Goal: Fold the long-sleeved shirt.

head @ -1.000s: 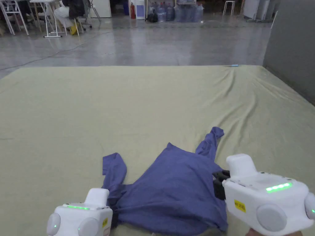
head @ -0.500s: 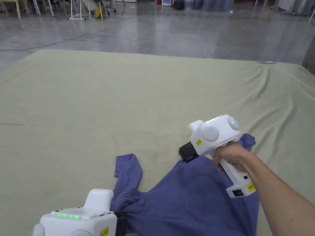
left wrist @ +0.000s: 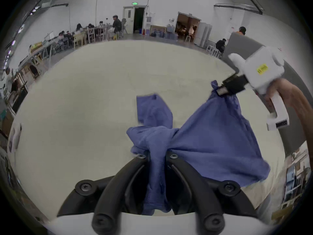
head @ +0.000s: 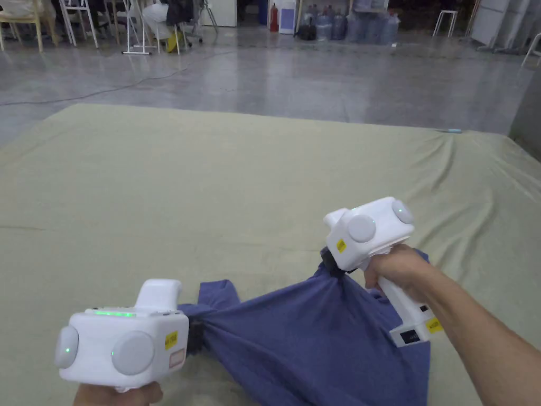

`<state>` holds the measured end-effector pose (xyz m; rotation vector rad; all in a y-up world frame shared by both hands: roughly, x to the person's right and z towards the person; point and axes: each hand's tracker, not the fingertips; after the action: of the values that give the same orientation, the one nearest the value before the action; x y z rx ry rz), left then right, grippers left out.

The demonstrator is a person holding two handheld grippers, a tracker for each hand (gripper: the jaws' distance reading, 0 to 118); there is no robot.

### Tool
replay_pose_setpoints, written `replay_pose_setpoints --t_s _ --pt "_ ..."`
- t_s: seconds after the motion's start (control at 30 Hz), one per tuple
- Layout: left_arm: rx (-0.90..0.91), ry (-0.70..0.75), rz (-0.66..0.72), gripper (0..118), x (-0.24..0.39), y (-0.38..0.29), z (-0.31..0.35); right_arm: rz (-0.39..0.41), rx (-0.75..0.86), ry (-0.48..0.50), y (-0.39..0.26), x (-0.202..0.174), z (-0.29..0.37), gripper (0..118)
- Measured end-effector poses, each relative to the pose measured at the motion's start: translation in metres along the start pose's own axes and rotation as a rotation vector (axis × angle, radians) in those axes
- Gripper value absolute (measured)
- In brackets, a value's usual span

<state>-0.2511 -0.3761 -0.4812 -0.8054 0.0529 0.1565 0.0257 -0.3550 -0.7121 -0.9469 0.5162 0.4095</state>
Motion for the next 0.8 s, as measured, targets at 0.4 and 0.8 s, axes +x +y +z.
replay_pose_setpoints --t_s 0.4,0.8 --pt "0.363 0.113 -0.169 7 0.061 0.218 0.093 -0.124 0.51 -0.133 0.054 0.061 0.284 0" --pt "0.645 0.3 -0.289 7 0.128 0.391 0.219 -0.262 0.803 -0.255 0.134 0.091 0.411 0"
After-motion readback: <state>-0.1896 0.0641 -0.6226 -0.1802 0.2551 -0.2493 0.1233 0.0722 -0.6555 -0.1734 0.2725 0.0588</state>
